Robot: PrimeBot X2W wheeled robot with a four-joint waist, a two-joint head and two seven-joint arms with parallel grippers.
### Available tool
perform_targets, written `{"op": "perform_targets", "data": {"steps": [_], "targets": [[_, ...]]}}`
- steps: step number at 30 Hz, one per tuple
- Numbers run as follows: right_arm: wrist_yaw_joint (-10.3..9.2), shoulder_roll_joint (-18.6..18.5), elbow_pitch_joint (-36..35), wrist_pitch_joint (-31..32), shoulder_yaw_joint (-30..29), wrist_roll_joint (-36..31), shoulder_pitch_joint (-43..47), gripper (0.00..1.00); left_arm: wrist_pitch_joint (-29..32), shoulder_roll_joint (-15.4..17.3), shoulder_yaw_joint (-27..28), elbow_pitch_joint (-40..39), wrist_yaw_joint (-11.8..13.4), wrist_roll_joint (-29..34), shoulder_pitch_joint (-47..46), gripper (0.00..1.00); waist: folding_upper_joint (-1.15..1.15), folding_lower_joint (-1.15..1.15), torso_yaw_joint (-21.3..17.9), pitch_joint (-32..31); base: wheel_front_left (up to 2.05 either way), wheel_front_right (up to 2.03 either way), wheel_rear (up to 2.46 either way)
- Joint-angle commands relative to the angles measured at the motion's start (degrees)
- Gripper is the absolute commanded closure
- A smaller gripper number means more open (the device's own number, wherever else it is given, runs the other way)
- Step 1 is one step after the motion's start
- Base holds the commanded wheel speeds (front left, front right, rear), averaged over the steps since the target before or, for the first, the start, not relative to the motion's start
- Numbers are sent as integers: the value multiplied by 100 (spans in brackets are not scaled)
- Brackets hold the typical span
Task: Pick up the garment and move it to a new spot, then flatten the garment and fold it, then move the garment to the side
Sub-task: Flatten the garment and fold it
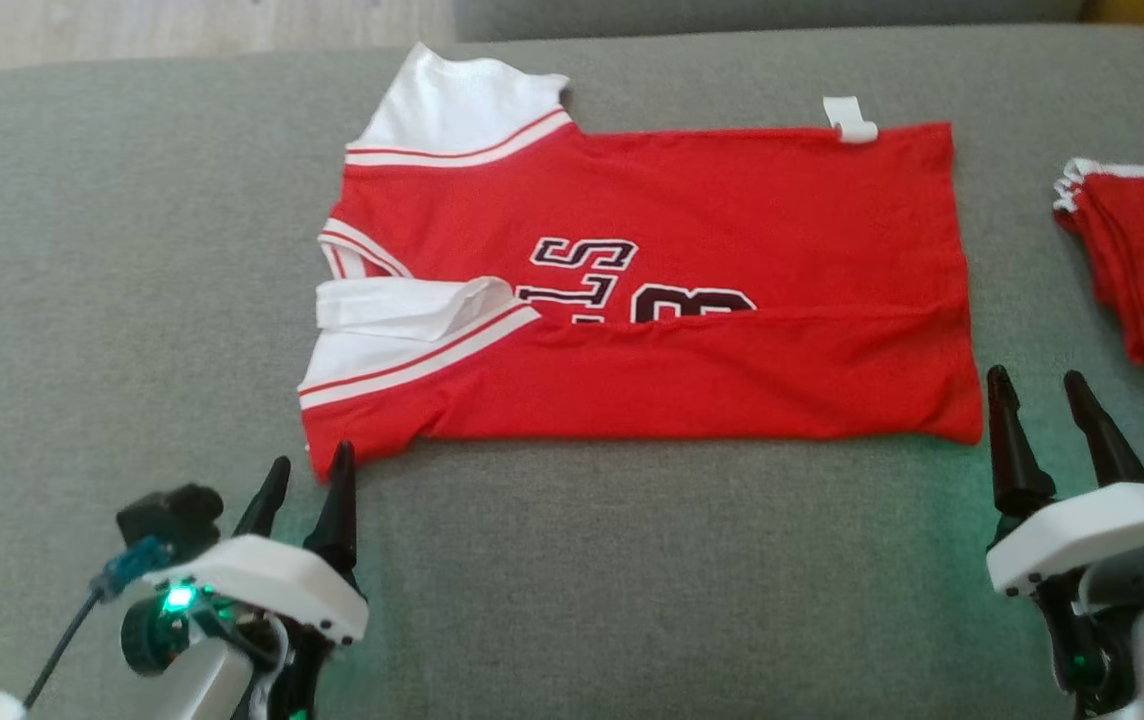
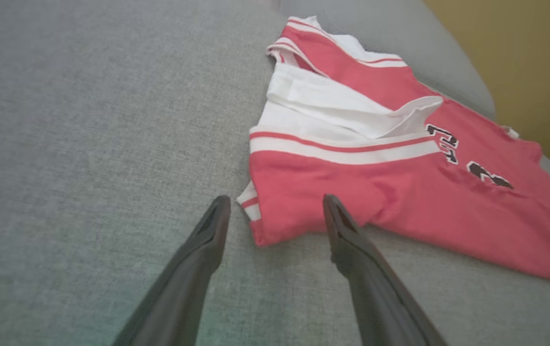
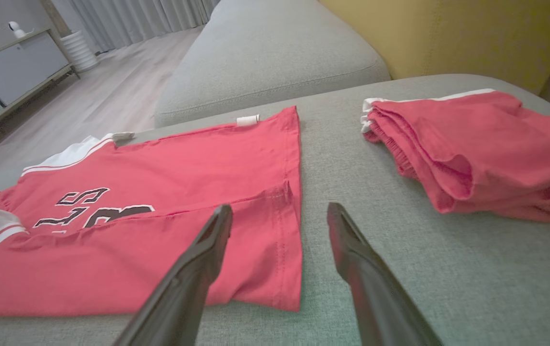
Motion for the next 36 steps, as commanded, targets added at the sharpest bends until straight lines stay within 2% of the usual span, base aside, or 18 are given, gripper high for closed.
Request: {"op": "perform_targets", "data": {"steps": [1,8,9,10,11,12,21,22,23,24,25,31,35,36], "targets": [[-4,-43,-231,18,138,36,-131,0,15,73,272,-97,30,-15,-294,0,0,0,-61,67,0,0,0],[-4,-43,-126,183,108,17,-189,0,333,-59,220,236,15,-221,-441,0,0,0,-134,196,0,0,0],[-4,-43,-81,193,102,45,-197,0,355,-66,206,263,3,-231,-448,21,0,0,-134,203,0,0,0],[-4,-43,-30,200,102,75,-205,0,364,-78,198,279,-16,-245,-454,63,0,0,-132,209,0,0,0],[-4,-43,22,206,107,74,-213,0,349,-98,205,284,-41,-268,-459,86,0,0,-126,214,0,0,0],[-4,-43,77,212,115,79,-224,0,316,-113,215,287,-56,-275,-467,100,0,0,-118,220,0,0,0],[-4,-43,1135,225,307,350,-666,0,-30,-105,235,6,-128,-105,-627,100,0,0,3,246,0,0,0],[-4,-43,1291,259,323,361,-717,38,-46,-94,227,-51,-129,-78,-645,100,0,0,26,242,0,0,0],[-4,-43,1443,307,333,391,-758,59,-55,-82,217,-111,-125,-51,-662,100,0,0,51,232,0,0,0],[-4,-43,1566,340,351,420,-793,75,-54,-68,206,-177,-119,-28,-677,100,0,0,75,217,0,0,0],[-4,-43,1663,351,359,457,-823,99,-44,-45,194,-251,-109,-1,-690,100,0,0,95,200,0,0,0],[-4,-43,1786,116,190,746,-981,100,192,319,138,-850,-13,184,-700,100,0,0,152,-17,0,0,0],[-4,-43,1537,264,-1,869,-925,100,539,748,83,-1532,124,344,-591,100,0,0,183,-195,0,0,0],[-4,-43,1537,264,-1,869,-925,100,539,748,83,-1532,124,344,-591,100,0,0,183,-195,0,0,0]]}}
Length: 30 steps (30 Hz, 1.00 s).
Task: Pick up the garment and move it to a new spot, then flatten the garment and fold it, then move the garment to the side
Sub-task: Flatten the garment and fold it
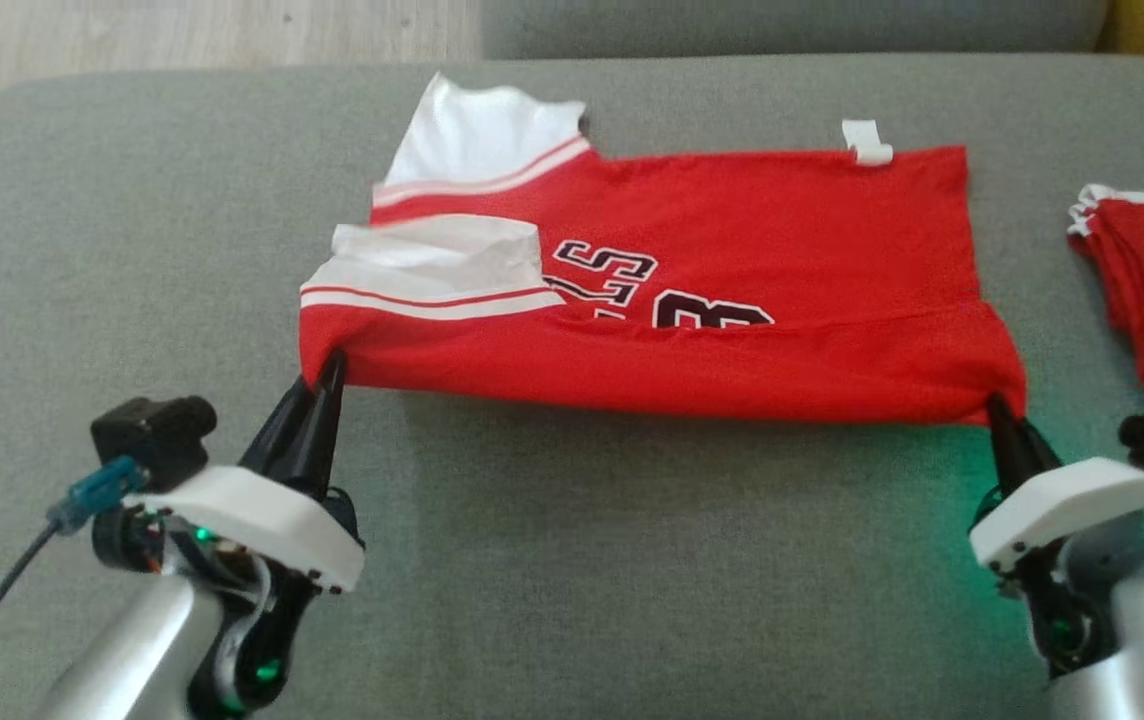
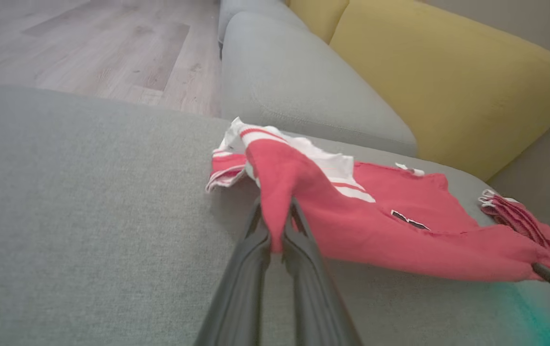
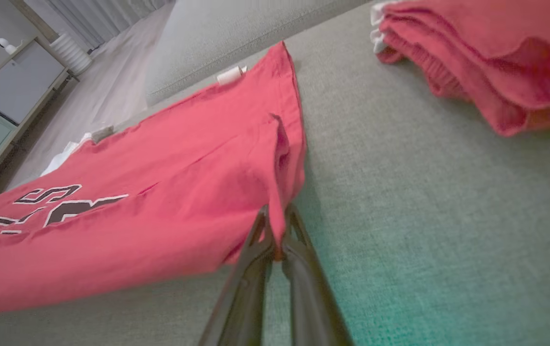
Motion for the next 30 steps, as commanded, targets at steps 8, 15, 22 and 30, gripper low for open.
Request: {"op": "perform_targets", "data": {"steps": [8,15,22,30], "targets": [[-5,-38,-1133,609,-40,-111,814,100,465,687,151,-1360,545,15,775,100,0,0,59,-235,0,0,0],[-5,-38,-1738,657,10,-192,1760,100,71,368,-18,-1375,798,-240,1961,100,0,0,19,-272,0,0,0],[-5,-38,-1917,602,-12,-250,2084,0,-137,226,-77,-964,720,-289,2140,0,0,0,-41,-272,0,0,0],[-5,-38,-2104,456,-110,-378,2023,0,-144,521,160,-1076,666,-144,1737,0,0,0,-160,-99,0,0,0]]}}
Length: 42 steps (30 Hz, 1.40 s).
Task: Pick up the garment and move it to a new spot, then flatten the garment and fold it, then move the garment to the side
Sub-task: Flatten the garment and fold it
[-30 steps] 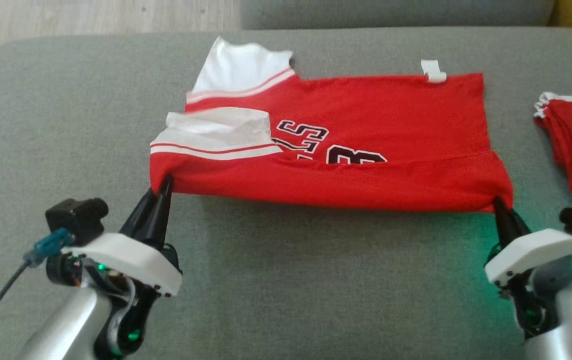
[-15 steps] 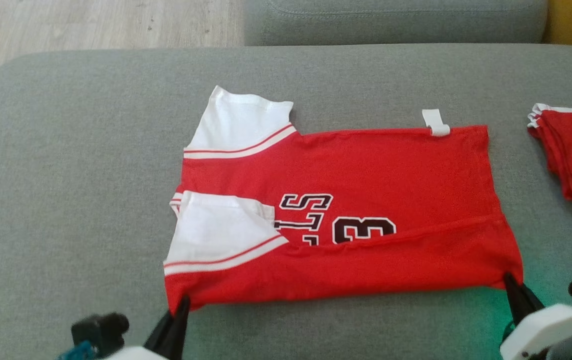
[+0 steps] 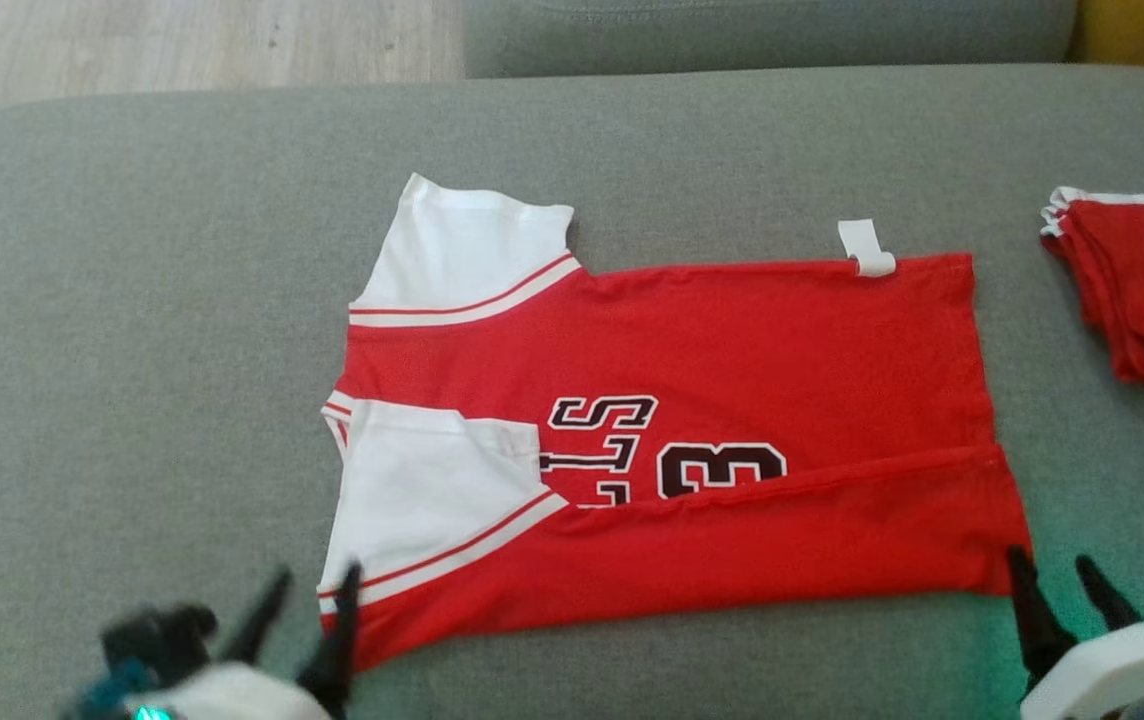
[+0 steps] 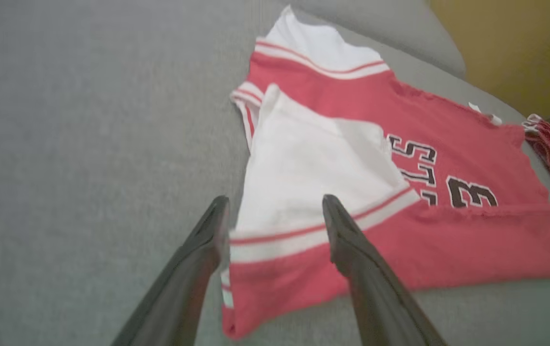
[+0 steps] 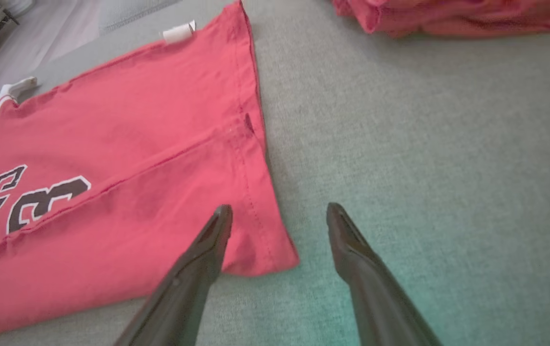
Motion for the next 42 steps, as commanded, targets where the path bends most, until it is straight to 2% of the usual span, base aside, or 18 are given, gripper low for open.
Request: {"op": "perform_targets", "data": {"steps": [1,5,9,10,12,13,16,21,25,31,37,41,42], "targets": [[-4,-65,-305,-74,80,-66,-222,0,7,244,357,-253,-32,110,-567,0,0,1,-33,79,0,0,0],[-4,-65,-624,-95,100,-247,-682,0,314,652,535,-453,-179,433,-1586,0,0,1,-109,287,0,0,0],[-4,-65,-903,30,267,-454,-1293,0,879,990,557,-492,-500,774,-2990,0,0,1,-257,581,0,0,0],[-4,-65,-969,104,407,-547,-1621,0,1180,1040,540,-337,-669,852,-3678,0,0,1,-370,744,0,0,0],[-4,-65,-991,156,578,-601,-1932,0,1448,1049,496,-71,-840,907,-4284,0,0,1,-494,918,0,0,0],[-4,-65,-991,156,578,-601,-1932,0,1448,1049,496,-71,-840,907,-4284,0,0,1,-494,918,0,0,0],[-4,-65,-963,175,822,-637,-2334,0,1824,1069,301,412,-1179,1014,-4983,0,0,1,-692,1183,0,0,0],[-4,-65,-834,144,1142,-647,-2779,0,2277,906,62,1279,-1530,930,-5585,0,0,1,-992,1539,0,0,0],[-4,-65,-761,93,1376,-597,-3035,0,2477,876,44,1969,-1577,893,-5852,0,0,1,-1241,1776,0,0,0],[-4,-65,-736,39,1615,-538,-3241,0,2695,989,97,2673,-1485,884,-6047,0,0,1,-1507,2025,0,0,0],[-4,-65,-690,-13,1651,-544,-3292,0,2843,1085,102,2994,-1355,889,-6038,0,0,1,-1580,2085,0,0,0],[-4,-65,-692,-6,1686,-540,-3323,0,3115,1058,-5,2990,-1402,782,-5951,0,0,1,-1558,2084,0,0,0],[-4,-65,-696,6,1695,-545,-3345,0,3148,1055,-16,2967,-1412,765,-5947,37,0,1,-1548,2085,0,0,0]]}}
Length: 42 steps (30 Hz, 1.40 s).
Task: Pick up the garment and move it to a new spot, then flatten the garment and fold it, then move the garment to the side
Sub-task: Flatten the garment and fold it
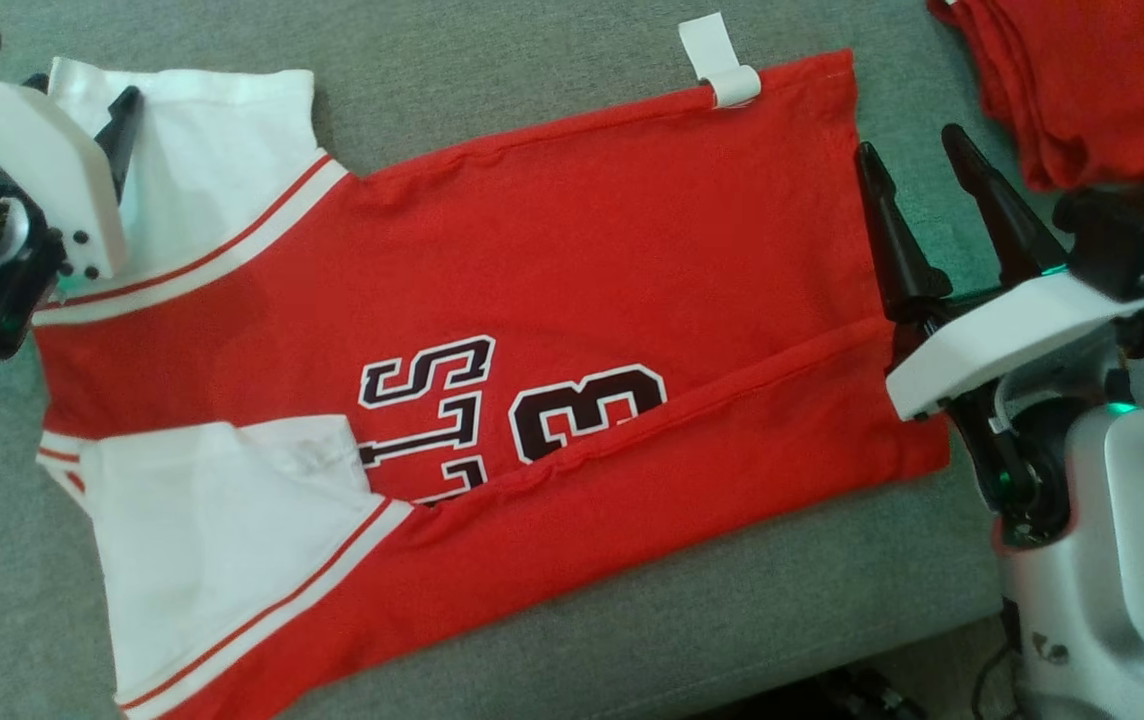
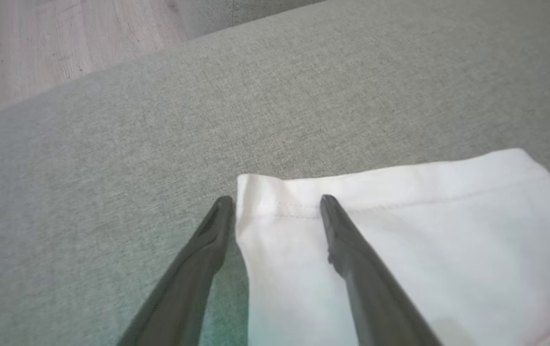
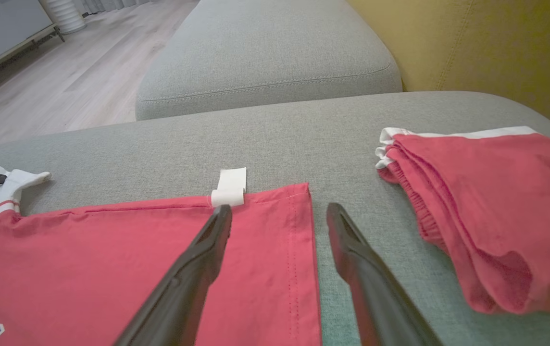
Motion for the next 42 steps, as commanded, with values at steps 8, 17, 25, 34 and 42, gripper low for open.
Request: {"op": "perform_targets", "data": {"steps": [8,17,25,34,42], "targets": [[-4,-138,2,345,154,-262,-606,0,-298,152,190,-269,-16,12,-195,100,0,0,169,-58,0,0,0],[-4,-757,1065,1163,43,-514,-1416,0,-1025,-124,188,-562,-174,61,-188,100,0,0,659,-238,0,0,0],[-4,-821,2152,1507,-225,-434,-1898,0,-1299,-292,95,-970,-198,94,-77,100,0,0,1060,-188,0,0,0],[-4,-752,2902,1491,-352,-377,-2077,100,-1344,-447,-42,-1142,-233,56,16,100,0,0,1213,-277,0,0,0],[-4,-837,3008,861,-322,-282,-2034,100,-1607,-454,11,-1262,-267,-60,250,100,0,0,1285,-550,0,0,0]]}}
